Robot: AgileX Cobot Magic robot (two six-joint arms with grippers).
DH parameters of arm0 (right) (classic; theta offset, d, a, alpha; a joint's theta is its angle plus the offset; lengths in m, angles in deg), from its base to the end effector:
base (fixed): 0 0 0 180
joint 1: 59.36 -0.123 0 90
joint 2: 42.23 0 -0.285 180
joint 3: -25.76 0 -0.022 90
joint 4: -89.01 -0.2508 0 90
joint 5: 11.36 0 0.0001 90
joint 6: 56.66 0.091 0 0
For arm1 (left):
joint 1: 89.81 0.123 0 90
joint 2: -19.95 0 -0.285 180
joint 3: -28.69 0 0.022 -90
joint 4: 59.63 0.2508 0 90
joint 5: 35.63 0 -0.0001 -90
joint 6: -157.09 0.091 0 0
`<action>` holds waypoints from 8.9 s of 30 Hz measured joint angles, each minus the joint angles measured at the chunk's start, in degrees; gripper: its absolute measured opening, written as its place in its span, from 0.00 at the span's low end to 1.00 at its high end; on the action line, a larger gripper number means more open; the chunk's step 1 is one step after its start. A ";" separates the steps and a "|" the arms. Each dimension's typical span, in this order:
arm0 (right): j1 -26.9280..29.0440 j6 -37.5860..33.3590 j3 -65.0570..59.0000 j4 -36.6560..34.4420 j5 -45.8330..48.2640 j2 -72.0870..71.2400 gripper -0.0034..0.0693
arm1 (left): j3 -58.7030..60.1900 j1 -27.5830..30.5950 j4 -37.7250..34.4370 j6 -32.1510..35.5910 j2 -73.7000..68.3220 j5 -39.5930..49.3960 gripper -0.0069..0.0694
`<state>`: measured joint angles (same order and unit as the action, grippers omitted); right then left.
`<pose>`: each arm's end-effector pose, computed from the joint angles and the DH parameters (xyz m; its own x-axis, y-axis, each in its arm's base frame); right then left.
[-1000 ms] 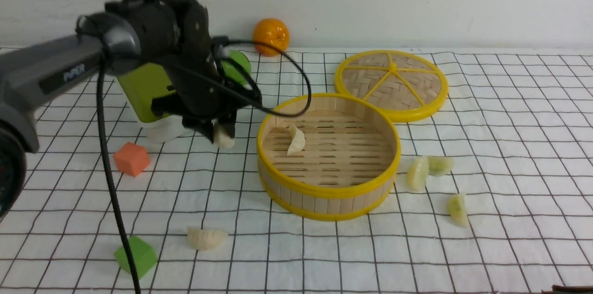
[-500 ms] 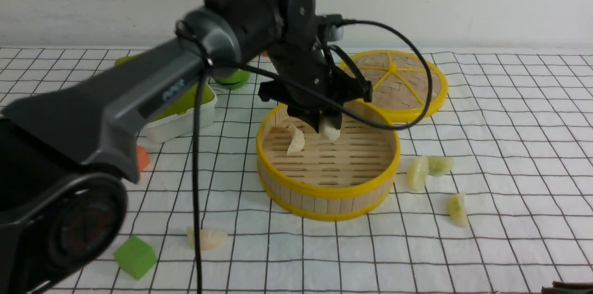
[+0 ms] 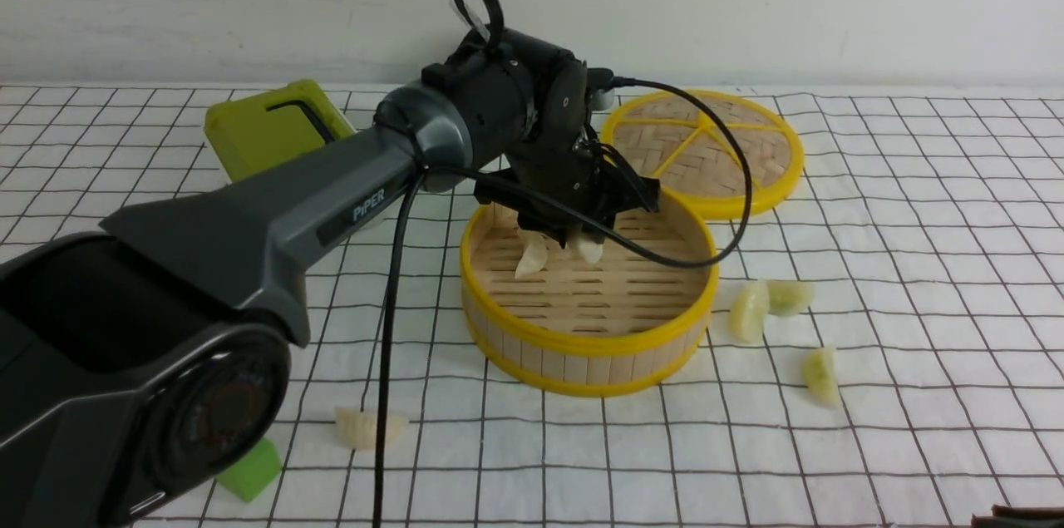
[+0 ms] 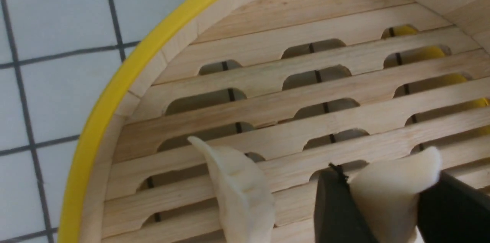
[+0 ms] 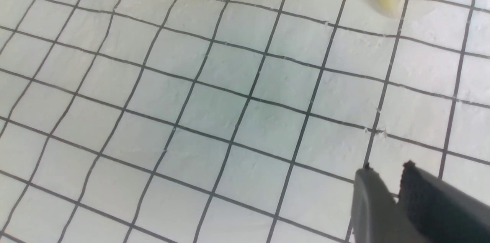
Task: Put the dumplings into the steamer on the table with the white tablecloth.
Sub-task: 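Place the dumpling into the bamboo steamer basket with the left gripper, then reach for and grasp a dumpling on the table with the left gripper, then place the dumpling into the bamboo steamer basket with the left gripper, then reach for and grasp a dumpling lying on the table beside the steamer, then place the dumpling in the bamboo steamer basket with the right gripper, then reach for and grasp a dumpling lying on the table beside the steamer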
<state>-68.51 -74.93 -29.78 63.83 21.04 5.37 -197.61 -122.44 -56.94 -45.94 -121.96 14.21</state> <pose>0.1169 0.0399 0.2374 -0.6911 -0.0532 -0.7208 -0.2791 0.9395 0.1984 0.4461 -0.2817 0.2213 -0.8355 0.1040 -0.5395 0.2343 0.9556 -0.1786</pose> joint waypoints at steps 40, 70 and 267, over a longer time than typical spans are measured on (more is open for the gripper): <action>0.00 0.00 0.00 -1.55 0.43 0.00 0.25 | 46.47 9.15 -2.03 42.27 25.27 2.89 0.62; 0.00 -0.02 0.00 -1.50 -0.14 0.00 0.28 | 18.31 8.74 -18.69 17.16 21.04 14.87 0.34; 0.40 10.07 59.24 2.80 7.31 72.16 0.66 | 106.92 1.79 49.12 -24.39 135.08 -0.16 0.08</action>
<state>-68.12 -64.86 29.46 66.64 28.35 77.54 -90.69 -120.64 -7.82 -70.33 13.12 14.05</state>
